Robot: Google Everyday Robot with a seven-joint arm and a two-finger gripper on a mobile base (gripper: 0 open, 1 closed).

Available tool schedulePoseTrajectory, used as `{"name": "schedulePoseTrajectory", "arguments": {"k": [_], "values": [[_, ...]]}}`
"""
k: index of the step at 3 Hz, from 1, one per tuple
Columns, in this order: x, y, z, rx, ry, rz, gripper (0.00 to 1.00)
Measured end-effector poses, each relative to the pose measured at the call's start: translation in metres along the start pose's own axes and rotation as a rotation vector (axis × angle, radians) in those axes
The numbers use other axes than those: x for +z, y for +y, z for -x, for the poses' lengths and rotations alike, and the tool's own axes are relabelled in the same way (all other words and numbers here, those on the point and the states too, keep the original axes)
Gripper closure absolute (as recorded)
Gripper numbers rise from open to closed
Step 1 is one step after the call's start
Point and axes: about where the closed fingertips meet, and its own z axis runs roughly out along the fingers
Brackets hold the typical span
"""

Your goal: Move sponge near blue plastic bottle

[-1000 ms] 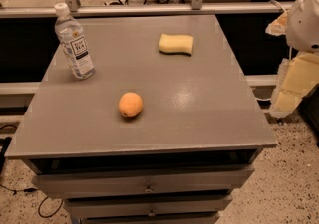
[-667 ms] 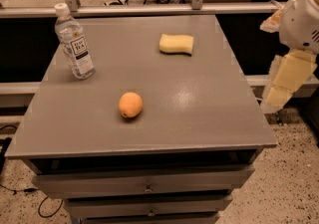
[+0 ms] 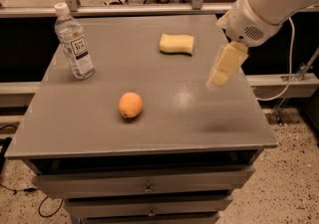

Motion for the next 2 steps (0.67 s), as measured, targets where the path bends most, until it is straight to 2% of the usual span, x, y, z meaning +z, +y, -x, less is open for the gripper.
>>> {"name": "schedulePoseTrajectory", "arguments": {"k": [1, 2], "values": [[0.039, -0.035, 0.03, 0.042, -0.106, -0.009, 0.0], [0.072, -0.091, 0.048, 0.12, -0.249, -0.041, 0.0]]}}
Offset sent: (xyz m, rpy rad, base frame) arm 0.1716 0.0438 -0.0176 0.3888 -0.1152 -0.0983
